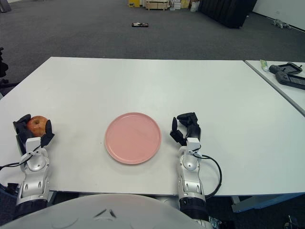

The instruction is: Put the apple into the plate.

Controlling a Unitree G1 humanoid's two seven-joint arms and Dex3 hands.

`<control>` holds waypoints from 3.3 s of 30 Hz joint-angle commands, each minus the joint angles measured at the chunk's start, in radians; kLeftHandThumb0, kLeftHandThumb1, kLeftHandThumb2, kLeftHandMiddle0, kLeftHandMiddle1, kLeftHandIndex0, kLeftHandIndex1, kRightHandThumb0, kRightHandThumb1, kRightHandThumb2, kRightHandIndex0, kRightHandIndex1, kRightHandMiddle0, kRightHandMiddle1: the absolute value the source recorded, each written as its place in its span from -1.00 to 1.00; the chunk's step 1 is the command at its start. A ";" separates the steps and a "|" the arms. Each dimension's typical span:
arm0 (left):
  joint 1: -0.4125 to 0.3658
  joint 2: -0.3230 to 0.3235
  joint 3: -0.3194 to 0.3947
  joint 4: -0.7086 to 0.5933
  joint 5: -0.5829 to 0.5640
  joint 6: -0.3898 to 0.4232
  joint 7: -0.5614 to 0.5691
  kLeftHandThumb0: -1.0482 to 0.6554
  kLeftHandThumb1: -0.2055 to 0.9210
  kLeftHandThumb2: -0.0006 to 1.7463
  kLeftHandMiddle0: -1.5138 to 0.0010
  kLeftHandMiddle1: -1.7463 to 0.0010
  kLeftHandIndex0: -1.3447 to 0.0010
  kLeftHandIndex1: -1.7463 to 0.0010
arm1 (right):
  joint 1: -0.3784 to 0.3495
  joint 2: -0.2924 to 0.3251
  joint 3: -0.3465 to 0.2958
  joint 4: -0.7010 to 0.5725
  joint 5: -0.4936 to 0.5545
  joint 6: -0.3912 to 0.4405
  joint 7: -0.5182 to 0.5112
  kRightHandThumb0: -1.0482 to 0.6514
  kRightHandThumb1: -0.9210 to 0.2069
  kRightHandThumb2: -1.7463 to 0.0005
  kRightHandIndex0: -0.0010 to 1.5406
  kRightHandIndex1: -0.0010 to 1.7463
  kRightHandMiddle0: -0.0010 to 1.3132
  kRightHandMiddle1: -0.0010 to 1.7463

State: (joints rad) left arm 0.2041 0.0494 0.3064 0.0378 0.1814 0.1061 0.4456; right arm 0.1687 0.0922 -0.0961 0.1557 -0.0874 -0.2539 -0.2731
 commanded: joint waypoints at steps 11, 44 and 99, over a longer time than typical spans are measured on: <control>0.006 0.008 0.015 0.078 -0.055 -0.024 -0.045 -0.20 0.78 -0.21 0.75 -0.38 0.65 -0.96 | 0.003 0.017 -0.007 -0.029 0.016 -0.008 -0.005 -0.21 -0.59 0.03 -0.23 0.44 -0.49 1.00; -0.131 0.378 -0.316 0.417 0.480 0.136 -0.031 0.22 -0.34 0.67 0.04 -0.89 0.21 -1.00 | 0.017 0.023 -0.018 -0.109 0.085 0.059 0.024 -0.21 -0.59 0.03 -0.26 0.48 -0.50 1.00; -0.185 0.397 -0.324 0.542 0.208 -0.027 -0.128 0.23 -0.50 0.76 -0.13 -0.79 0.15 -1.00 | 0.016 0.006 -0.042 -0.115 0.082 0.051 0.037 -0.22 -0.54 -0.01 -0.27 0.54 -0.47 1.00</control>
State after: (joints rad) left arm -0.0418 0.4967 -0.0038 0.5248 0.4376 0.1116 0.3945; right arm 0.1991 0.0974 -0.1311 0.0402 -0.0143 -0.1927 -0.2391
